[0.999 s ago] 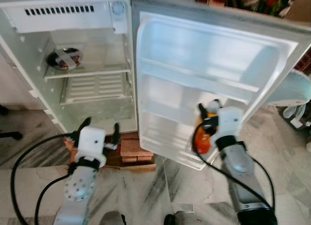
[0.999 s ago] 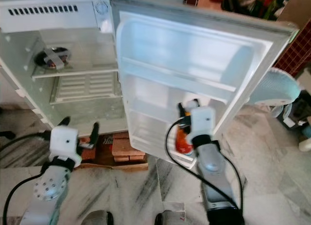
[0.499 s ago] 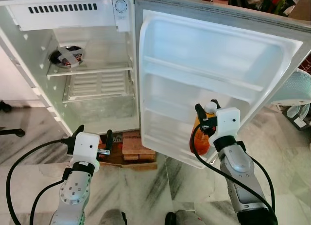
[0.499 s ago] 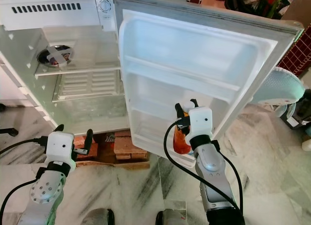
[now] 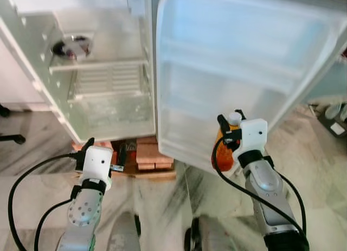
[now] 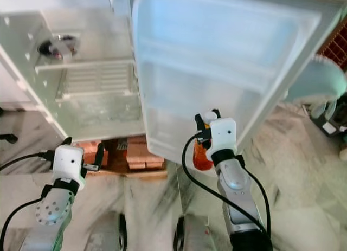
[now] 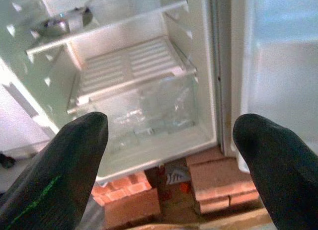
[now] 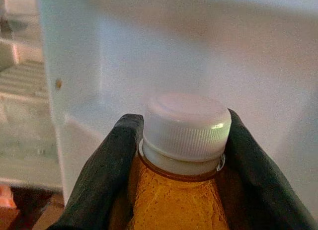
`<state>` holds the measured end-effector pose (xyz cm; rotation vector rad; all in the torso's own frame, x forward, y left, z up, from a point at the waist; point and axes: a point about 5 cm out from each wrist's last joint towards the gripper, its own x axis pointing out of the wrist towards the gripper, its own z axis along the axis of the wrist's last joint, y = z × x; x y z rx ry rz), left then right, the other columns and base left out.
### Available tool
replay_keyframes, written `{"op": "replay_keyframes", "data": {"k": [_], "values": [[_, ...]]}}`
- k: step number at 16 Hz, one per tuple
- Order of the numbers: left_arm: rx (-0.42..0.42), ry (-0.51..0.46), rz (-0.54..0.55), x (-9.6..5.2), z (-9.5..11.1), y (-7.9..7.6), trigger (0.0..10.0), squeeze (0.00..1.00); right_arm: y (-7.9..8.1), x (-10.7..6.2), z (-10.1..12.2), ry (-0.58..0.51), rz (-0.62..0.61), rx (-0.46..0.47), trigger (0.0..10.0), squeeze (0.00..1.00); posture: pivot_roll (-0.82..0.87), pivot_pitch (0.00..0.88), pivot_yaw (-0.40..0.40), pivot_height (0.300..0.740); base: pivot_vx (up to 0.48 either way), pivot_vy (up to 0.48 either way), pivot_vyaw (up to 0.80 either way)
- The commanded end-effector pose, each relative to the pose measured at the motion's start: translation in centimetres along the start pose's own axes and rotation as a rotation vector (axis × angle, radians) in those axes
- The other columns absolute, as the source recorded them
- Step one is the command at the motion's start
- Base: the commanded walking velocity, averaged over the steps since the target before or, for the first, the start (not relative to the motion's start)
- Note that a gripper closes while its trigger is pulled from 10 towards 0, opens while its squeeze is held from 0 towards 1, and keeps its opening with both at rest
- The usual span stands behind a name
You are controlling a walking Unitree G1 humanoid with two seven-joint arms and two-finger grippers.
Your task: Restocking fridge
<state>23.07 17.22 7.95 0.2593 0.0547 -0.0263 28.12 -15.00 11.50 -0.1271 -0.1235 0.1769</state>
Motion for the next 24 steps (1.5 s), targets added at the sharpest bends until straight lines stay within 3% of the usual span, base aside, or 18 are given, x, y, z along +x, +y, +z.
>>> {"op": "replay_keyframes", "data": {"k": [1,13,24], "values": [[-0.003,0.01,0.001,-0.05,-0.18,-0.13,10.0,0.0,-0.3,0.15,0.31,-0.01,-0.013,-0.008,10.0,0.0,0.12,0.153,-0.041,0.632,0.0,0.0,0.0],[-0.013,0.022,0.016,-0.63,-0.36,-0.35,10.0,0.0,-0.05,0.19,0.33,-0.018,-0.001,-0.021,10.0,0.0,0.12,0.154,-0.048,0.632,0.0,0.0,0.0],[-0.035,0.031,0.022,-0.59,-0.44,-0.28,10.0,0.0,0.22,0.34,0.35,-0.021,0.028,-0.023,10.0,0.0,0.12,0.161,-0.05,0.632,0.267,0.0,0.0]]}}
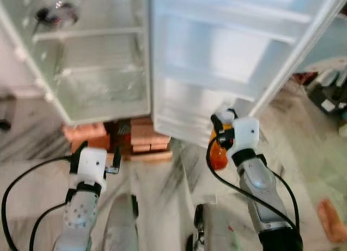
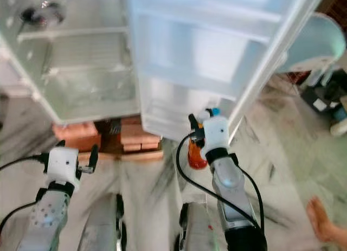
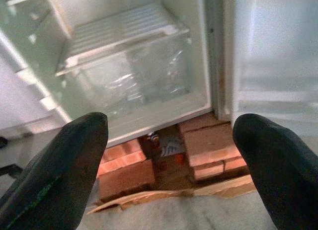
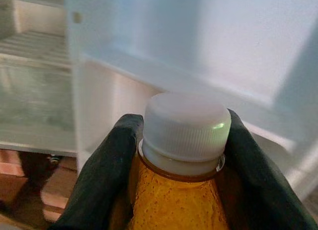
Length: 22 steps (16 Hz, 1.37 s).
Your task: Restocking fridge
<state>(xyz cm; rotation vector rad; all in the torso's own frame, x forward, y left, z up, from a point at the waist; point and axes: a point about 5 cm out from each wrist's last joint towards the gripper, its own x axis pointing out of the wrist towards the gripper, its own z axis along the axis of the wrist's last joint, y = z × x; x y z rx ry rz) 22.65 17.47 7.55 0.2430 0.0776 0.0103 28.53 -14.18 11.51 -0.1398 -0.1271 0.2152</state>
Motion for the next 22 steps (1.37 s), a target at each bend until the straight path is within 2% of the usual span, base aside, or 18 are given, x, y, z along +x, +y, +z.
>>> {"op": "replay_keyframes", "data": {"k": [1,13,18,22], "values": [[-0.017,0.004,-0.012,-0.21,0.03,-0.42,10.0,0.0,-0.51,-0.26,0.29,-0.015,-0.009,-0.013,10.0,0.0,0.12,0.161,-0.052,0.632,0.281,0.0,0.0],[-0.02,0.007,-0.014,-0.08,-0.02,-0.46,10.0,0.0,-0.3,-0.28,0.35,-0.025,0.028,-0.04,10.0,0.0,0.12,0.16,-0.053,0.632,0.28,0.0,0.0],[-0.024,0.006,-0.011,-0.02,-0.01,-0.44,10.0,0.0,-0.26,-0.29,0.44,-0.031,0.041,-0.018,10.0,0.0,0.12,0.159,-0.053,0.632,0.253,0.0,0.34],[-0.023,0.006,-0.011,0.09,0.03,-0.46,10.0,0.0,-0.24,-0.23,0.52,-0.035,0.046,-0.015,10.0,0.0,0.12,0.156,-0.053,0.632,0.0,0.195,0.31]]}}
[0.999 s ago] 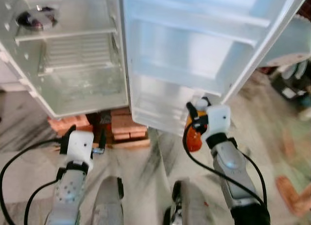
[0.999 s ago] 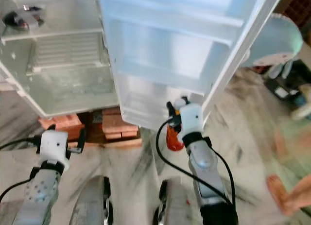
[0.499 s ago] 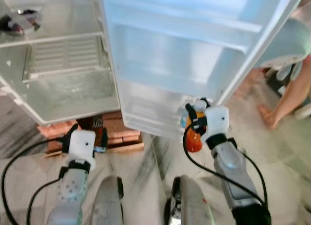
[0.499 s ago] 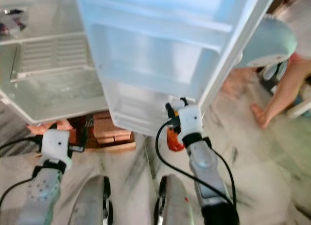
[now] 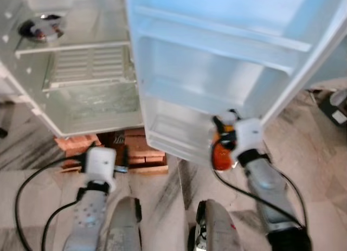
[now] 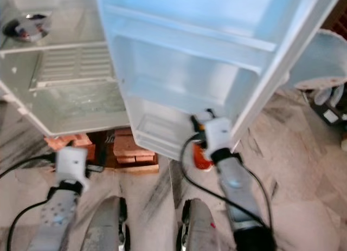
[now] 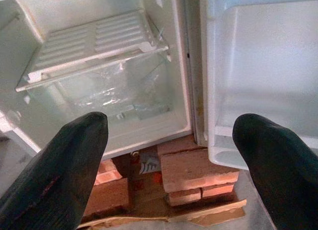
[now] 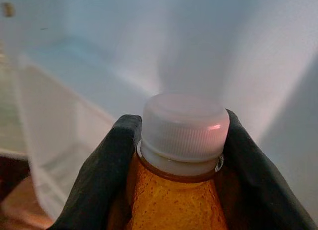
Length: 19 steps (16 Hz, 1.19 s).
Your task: Restocking fridge
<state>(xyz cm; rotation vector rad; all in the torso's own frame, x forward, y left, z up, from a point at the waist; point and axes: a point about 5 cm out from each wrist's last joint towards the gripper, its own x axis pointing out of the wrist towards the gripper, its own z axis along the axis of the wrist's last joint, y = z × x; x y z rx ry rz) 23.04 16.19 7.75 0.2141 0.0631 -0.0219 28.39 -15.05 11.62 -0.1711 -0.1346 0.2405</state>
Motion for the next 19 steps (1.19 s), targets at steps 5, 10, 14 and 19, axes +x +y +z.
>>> {"op": "replay_keyframes", "data": {"k": [5,10,14,19], "values": [[0.001,0.025,0.019,-0.18,-0.51,0.68,10.0,0.0,0.49,0.18,0.48,-0.025,0.011,0.019,10.0,0.0,0.12,0.156,-0.053,0.632,0.052,0.304,0.0],[0.002,0.019,0.016,-0.07,-0.47,0.62,10.0,0.0,0.51,0.28,0.5,-0.028,0.011,0.017,10.0,0.0,0.12,0.153,-0.053,0.632,0.254,0.409,0.0],[-0.012,0.006,-0.004,-0.09,-0.31,0.14,10.0,0.0,0.21,0.23,0.51,-0.029,-0.009,0.005,10.0,0.0,0.12,0.152,-0.053,0.632,0.066,0.1,0.0],[0.0,-0.005,-0.013,0.03,-0.04,0.11,10.0,0.0,0.03,0.35,0.53,-0.03,-0.024,-0.005,10.0,0.0,0.12,0.152,-0.053,0.632,0.0,0.0,0.0]]}}
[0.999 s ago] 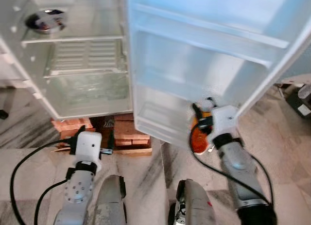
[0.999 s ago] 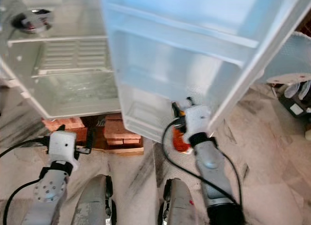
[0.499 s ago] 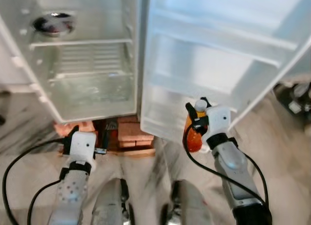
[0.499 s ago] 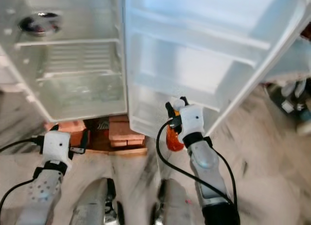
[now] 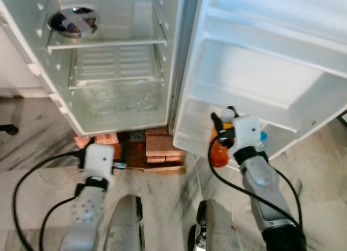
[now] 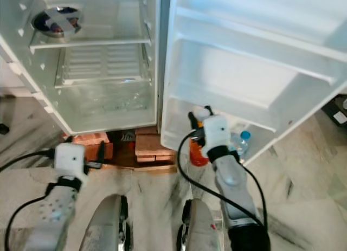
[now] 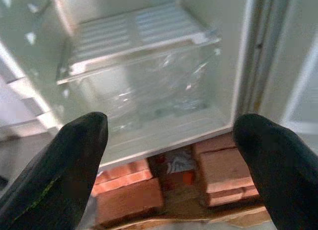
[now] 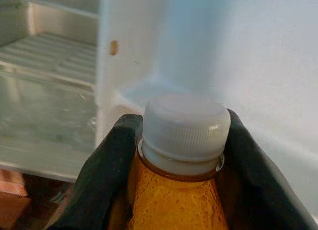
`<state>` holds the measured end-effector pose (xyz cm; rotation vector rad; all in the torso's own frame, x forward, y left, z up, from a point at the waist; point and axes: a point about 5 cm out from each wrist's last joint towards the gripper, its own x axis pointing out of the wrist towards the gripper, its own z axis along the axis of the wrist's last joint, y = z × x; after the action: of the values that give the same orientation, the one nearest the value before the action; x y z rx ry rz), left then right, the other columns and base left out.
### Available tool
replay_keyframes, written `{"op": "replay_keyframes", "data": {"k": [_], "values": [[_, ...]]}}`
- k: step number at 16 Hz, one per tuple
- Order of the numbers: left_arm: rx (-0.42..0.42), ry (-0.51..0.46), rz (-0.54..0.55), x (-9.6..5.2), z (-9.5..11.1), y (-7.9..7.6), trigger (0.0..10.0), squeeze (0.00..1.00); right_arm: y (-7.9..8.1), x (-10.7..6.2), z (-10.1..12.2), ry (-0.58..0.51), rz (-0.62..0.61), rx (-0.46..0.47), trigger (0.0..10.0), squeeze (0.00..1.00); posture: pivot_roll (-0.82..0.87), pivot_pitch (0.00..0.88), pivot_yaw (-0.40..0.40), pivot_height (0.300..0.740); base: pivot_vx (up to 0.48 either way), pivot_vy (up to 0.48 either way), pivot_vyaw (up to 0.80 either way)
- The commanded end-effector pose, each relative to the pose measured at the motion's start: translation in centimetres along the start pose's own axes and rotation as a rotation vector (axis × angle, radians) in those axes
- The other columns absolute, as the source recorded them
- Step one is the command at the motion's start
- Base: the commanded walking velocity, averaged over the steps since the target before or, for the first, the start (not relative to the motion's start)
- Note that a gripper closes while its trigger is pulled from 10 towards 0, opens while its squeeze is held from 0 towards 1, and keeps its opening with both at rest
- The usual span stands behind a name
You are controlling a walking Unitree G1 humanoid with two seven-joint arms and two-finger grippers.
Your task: Restocking fridge
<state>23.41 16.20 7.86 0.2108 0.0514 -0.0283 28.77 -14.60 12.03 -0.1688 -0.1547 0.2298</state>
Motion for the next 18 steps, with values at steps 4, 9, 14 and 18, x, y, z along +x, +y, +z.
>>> {"op": "replay_keyframes", "data": {"k": [4,9,14,18], "values": [[0.006,0.001,-0.021,-0.3,-0.12,-0.07,10.0,0.0,-0.35,-0.13,0.15,-0.013,-0.021,-0.009,10.0,0.0,0.12,0.152,-0.052,0.632,0.219,0.0,0.0],[0.004,0.004,-0.022,-0.36,-0.14,-0.18,10.0,0.0,-0.35,-0.11,0.15,-0.013,-0.026,-0.016,10.0,0.0,0.12,0.155,-0.054,0.632,0.316,-0.056,0.0],[-0.002,0.003,-0.024,-0.36,-0.21,-0.28,10.0,0.0,-0.37,-0.02,0.24,-0.016,-0.028,-0.02,10.0,0.0,0.12,0.155,-0.054,0.632,0.311,-0.102,0.0],[-0.019,-0.008,-0.029,-0.41,-0.05,-0.4,10.0,0.0,-0.37,-0.09,0.15,-0.014,-0.028,-0.02,10.0,0.0,0.12,0.157,-0.055,0.632,0.0,0.0,0.0]]}}
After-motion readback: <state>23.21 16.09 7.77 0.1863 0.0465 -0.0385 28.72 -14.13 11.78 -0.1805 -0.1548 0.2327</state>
